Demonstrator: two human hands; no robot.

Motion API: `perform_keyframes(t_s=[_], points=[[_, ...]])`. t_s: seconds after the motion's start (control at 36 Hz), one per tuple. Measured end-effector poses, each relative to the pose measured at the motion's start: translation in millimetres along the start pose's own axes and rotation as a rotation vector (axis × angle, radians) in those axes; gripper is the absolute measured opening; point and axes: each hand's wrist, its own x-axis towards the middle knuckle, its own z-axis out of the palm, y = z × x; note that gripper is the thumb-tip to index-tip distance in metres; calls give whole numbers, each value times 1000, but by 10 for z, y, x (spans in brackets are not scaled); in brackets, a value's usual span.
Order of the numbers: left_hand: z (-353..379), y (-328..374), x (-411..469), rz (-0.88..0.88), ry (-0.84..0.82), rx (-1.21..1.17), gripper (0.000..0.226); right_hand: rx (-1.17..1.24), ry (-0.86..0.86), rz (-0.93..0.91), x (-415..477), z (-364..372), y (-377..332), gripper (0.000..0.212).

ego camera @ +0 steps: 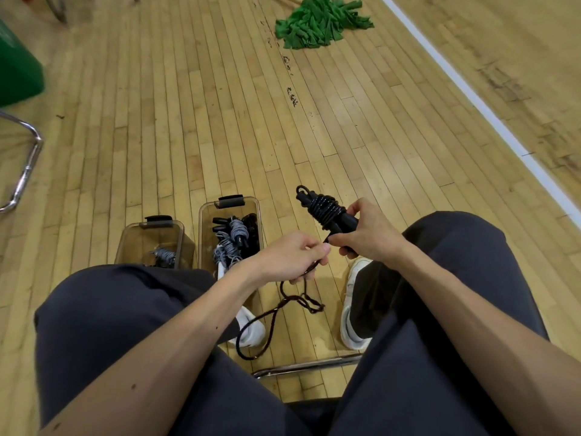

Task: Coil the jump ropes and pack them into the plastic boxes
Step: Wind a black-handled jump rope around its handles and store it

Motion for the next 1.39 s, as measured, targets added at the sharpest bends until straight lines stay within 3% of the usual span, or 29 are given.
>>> perform_keyframes(t_s=[0.33, 0.5, 0.69, 0.97, 1.11, 1.31, 1.39], points=[[-127, 44, -75, 61, 64, 242, 28, -140, -96, 60, 20, 65, -11, 42], [-159, 35, -71, 117, 32, 401, 28, -232, -327, 183, 1, 96, -19, 39], [-233, 73, -98, 221, 87, 544, 24, -171, -546, 222, -41, 79, -43, 29], [-298, 74, -94, 294, 8, 376, 17, -245, -845, 134, -125, 66, -43, 18], [-307, 86, -73, 257, 41, 292, 29, -191, -938, 49, -182, 41, -62, 13], [-367, 57, -40, 252, -11, 85, 20, -17, -943, -65, -241, -43, -65, 14], [-393, 64, -31, 253, -43, -13, 28, 95, -945, -111, -249, -75, -75, 14]])
